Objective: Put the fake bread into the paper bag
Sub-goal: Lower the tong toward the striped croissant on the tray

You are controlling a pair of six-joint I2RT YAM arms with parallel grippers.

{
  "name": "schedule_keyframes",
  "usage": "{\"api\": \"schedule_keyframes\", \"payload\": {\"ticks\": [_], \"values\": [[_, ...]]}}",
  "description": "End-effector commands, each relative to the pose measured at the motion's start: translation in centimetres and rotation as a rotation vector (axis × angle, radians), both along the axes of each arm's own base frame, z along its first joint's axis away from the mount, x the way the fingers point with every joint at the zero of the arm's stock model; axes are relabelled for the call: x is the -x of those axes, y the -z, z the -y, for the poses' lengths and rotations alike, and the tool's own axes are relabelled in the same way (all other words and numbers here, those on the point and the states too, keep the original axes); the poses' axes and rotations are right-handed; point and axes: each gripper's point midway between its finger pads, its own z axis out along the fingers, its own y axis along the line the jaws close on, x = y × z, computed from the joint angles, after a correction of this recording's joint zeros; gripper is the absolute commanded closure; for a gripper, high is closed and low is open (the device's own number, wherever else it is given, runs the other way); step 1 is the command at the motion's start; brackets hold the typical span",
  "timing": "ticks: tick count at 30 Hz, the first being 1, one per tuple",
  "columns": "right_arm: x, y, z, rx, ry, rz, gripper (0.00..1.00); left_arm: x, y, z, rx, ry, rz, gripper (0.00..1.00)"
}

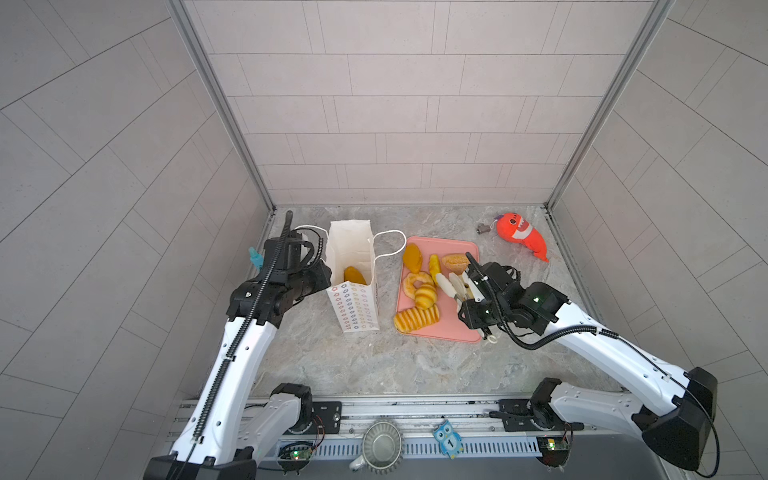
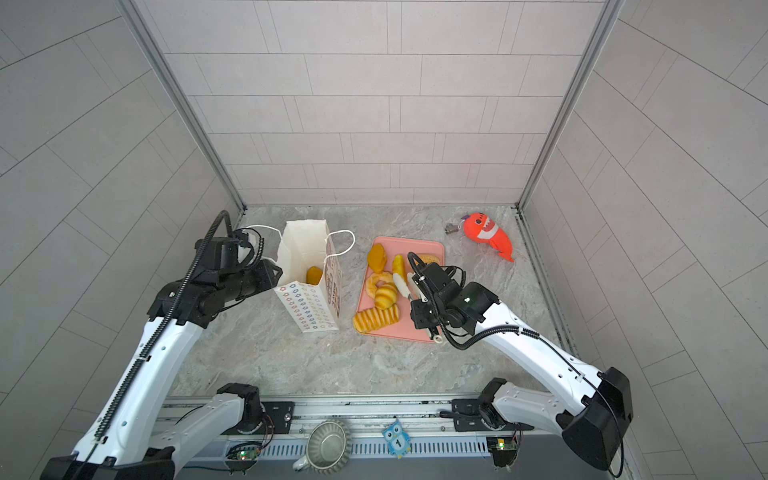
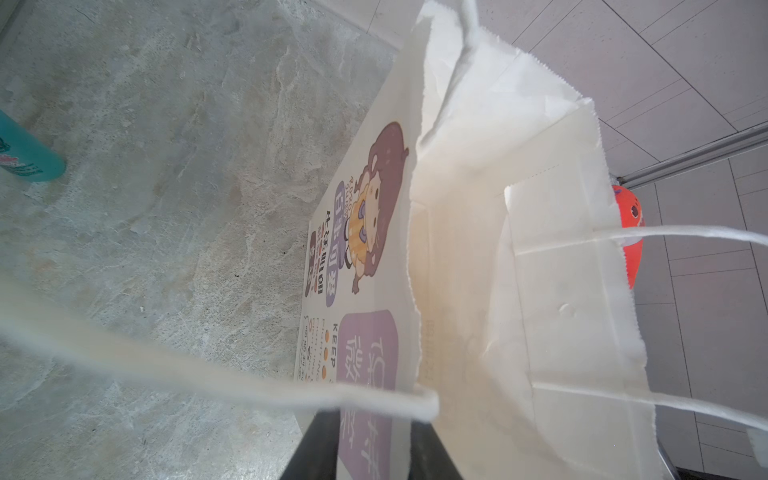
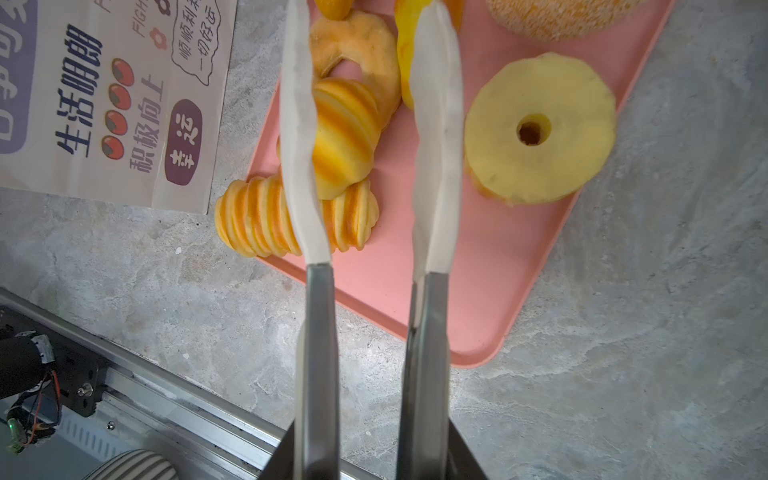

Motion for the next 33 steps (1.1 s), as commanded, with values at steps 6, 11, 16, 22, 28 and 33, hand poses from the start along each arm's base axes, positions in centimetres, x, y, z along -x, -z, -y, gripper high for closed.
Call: {"api": "schedule_keyframes", "payload": {"ticks": [6, 11, 16, 22, 28, 33], "values": [[0.4, 0.2, -1.2, -0.12, 0.031, -0.027, 0.59, 0.2, -0.9, -0.1, 0.002, -0.001, 0.02, 0.67], [0.9, 0.9, -1.6, -0.15, 0.03, -0.063, 0.57, 0.1, -0.9, 0.0, 0.005, 0.001, 0.02, 0.67], [1.2, 1.7, -1.8, -0.169, 0.034, -0.092, 0.55, 0.2, -0.8, -0.1, 0.005, 0.0, 0.018, 0.67], [1.2, 2.3, -2.2, -0.185, 0.037, -0.11, 0.51, 0.2, -0.6, -0.1, 0.006, 0.0, 0.017, 0.67], [1.1, 2.3, -2.7, -0.202, 0.031, -0.119, 0.47, 0.1, -0.5, -0.1, 0.006, -0.001, 0.014, 0.67], [1.1, 2.6, -2.9, -0.203, 0.028, -0.128, 0.45, 0.1, -0.5, -0.1, 0.006, -0.001, 0.014, 0.67]]}}
